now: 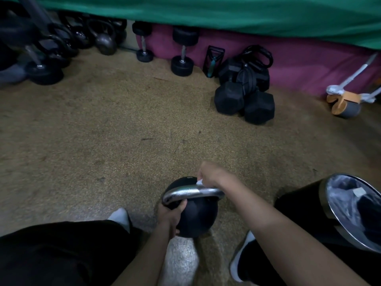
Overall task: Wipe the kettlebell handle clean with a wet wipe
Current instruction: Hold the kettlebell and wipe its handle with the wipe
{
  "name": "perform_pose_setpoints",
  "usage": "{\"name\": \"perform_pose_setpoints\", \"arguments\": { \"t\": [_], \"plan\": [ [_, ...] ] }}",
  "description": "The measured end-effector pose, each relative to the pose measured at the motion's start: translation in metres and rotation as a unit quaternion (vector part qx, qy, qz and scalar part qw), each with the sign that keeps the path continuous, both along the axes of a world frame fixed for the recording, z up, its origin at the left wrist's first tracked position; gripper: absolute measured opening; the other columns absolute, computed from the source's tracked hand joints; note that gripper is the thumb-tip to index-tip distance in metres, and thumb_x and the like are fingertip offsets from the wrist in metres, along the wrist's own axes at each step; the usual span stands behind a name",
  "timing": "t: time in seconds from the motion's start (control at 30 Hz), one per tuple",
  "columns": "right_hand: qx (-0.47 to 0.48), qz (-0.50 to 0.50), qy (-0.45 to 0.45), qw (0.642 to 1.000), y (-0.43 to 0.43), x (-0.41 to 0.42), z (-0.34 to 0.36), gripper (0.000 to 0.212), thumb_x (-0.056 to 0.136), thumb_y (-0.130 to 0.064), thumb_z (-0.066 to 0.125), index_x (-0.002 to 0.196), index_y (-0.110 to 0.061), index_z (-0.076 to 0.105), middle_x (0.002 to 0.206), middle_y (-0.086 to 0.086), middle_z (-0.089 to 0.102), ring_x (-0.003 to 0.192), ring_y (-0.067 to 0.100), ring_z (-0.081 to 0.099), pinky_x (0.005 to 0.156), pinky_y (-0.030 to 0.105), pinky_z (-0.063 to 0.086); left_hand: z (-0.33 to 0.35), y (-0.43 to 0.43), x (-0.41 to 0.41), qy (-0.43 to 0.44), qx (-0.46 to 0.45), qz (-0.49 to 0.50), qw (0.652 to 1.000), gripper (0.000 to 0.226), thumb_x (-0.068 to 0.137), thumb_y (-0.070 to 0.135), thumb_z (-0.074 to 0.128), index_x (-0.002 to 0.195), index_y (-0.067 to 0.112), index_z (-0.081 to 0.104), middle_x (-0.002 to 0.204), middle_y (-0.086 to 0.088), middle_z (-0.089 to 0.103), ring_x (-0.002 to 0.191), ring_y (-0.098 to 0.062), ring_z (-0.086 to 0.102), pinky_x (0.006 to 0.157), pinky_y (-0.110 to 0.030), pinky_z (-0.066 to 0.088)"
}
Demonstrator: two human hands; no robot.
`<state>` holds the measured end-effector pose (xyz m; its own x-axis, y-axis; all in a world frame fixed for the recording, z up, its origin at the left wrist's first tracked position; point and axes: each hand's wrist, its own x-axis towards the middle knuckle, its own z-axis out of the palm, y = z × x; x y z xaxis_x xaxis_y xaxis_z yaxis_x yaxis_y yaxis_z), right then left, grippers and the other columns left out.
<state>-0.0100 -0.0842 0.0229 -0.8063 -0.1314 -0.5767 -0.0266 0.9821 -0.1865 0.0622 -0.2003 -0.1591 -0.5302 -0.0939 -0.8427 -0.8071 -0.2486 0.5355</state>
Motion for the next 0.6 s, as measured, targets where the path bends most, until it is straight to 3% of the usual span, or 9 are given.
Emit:
{"name": "perform_pose_setpoints", "arguments": {
  "t": [0.07, 0.27, 0.4, 0.6],
  "plan": [
    [0.008, 0.0, 0.006, 1.0, -0.002, 0.001, -0.003, 0.036, 0.09, -0.007, 0.057, 0.126, -0.007, 0.057, 0.13, 0.01, 0.056, 0.119, 0.025, 0.052, 0.094, 0.028, 0.043, 0.001, 0.001, 0.0, -0.001, 0.0, 0.001, 1.0, 0.073, 0.081, 0.03, 0.083, 0.143, 0.029, 0.044, 0.148, -0.004, 0.05, 0.133, -0.039, 0.046, 0.076, -0.052, 0.045],
    [-0.02, 0.005, 0.012, 1.0, -0.008, 0.008, -0.002, 0.027, 0.093, -0.017, 0.055, 0.116, -0.008, 0.066, 0.126, 0.01, 0.057, 0.123, 0.026, 0.045, 0.101, 0.029, 0.038, 0.0, 0.002, -0.001, -0.006, 0.014, -0.005, 1.0, 0.07, 0.084, 0.028, 0.081, 0.143, 0.027, 0.043, 0.149, -0.004, 0.048, 0.133, -0.039, 0.045, 0.078, -0.052, 0.044],
    [0.002, -0.032, 0.039, 0.999, 0.0, 0.011, -0.005, 0.028, 0.089, -0.011, 0.059, 0.117, -0.006, 0.063, 0.126, 0.016, 0.052, 0.111, 0.028, 0.055, 0.097, 0.033, 0.046, 0.0, 0.001, -0.001, -0.009, -0.005, -0.008, 1.0, 0.075, 0.081, 0.032, 0.084, 0.144, 0.027, 0.043, 0.148, -0.005, 0.05, 0.132, -0.04, 0.047, 0.076, -0.052, 0.046],
    [-0.019, -0.041, 0.068, 0.997, -0.005, 0.021, -0.01, 0.027, 0.087, -0.004, 0.058, 0.111, -0.009, 0.067, 0.111, 0.014, 0.063, 0.1, 0.028, 0.061, 0.088, 0.033, 0.051, 0.003, 0.003, -0.002, -0.013, -0.008, -0.025, 1.0, 0.068, 0.084, 0.035, 0.08, 0.141, 0.025, 0.045, 0.139, -0.004, 0.054, 0.128, -0.037, 0.05, 0.055, -0.039, 0.044]
  ]
}}
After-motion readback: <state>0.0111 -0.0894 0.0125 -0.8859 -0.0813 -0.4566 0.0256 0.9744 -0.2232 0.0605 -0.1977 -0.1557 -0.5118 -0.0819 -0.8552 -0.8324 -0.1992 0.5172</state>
